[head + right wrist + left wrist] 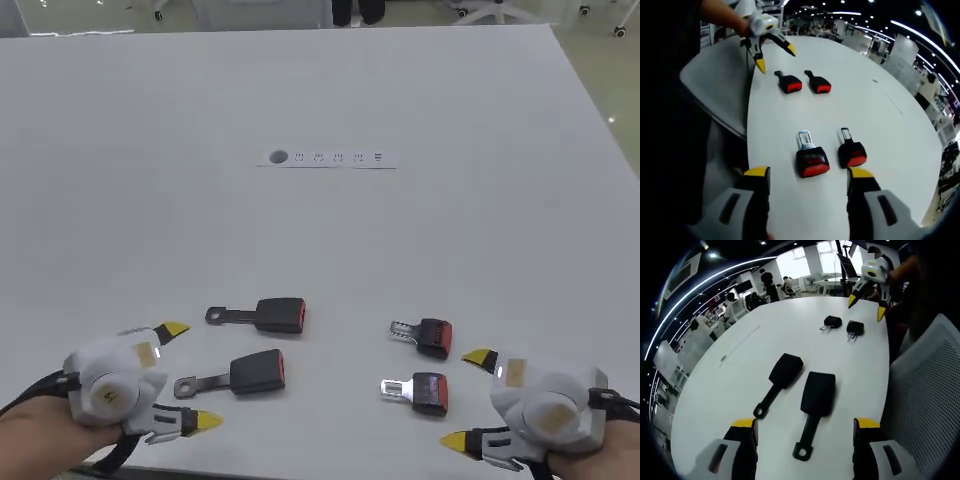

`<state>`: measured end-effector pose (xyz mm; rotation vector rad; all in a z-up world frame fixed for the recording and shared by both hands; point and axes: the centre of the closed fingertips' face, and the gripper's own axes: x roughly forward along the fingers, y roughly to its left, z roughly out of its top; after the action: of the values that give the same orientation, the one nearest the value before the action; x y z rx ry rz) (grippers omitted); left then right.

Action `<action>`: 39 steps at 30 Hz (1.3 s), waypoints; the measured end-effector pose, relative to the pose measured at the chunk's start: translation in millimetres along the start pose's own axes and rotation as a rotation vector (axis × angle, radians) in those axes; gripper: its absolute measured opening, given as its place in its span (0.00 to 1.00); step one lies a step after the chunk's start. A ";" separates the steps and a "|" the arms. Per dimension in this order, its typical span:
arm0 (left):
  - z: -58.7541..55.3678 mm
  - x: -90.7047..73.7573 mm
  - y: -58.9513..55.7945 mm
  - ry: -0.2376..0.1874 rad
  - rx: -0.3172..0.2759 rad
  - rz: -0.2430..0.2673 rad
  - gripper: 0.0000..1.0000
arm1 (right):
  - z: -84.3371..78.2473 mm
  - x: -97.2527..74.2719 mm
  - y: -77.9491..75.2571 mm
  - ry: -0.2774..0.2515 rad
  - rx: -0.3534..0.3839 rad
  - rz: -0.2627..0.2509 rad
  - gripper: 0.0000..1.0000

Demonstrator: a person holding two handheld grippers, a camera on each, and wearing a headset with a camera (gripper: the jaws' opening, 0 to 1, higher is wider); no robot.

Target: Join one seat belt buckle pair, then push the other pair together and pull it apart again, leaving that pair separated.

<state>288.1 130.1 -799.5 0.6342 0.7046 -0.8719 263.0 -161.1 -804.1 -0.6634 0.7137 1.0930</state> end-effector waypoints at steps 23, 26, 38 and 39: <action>9.6 43.3 -19.6 0.080 -0.006 -0.175 0.70 | -3.5 32.3 -2.8 0.043 -0.005 0.093 0.54; 9.9 46.4 -20.8 0.089 -0.006 -0.190 0.65 | -2.4 36.6 -4.8 0.044 -0.006 0.102 0.53; 6.5 54.8 -27.1 0.123 0.006 -0.242 0.47 | -4.2 45.5 -5.3 0.064 -0.029 0.141 0.44; 7.2 55.3 -26.7 0.125 0.010 -0.242 0.46 | -5.3 46.6 -5.3 0.066 -0.028 0.146 0.44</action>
<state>292.8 86.4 -842.9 0.6245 0.9032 -1.0653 280.5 -141.5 -843.4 -0.6820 0.8153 1.2207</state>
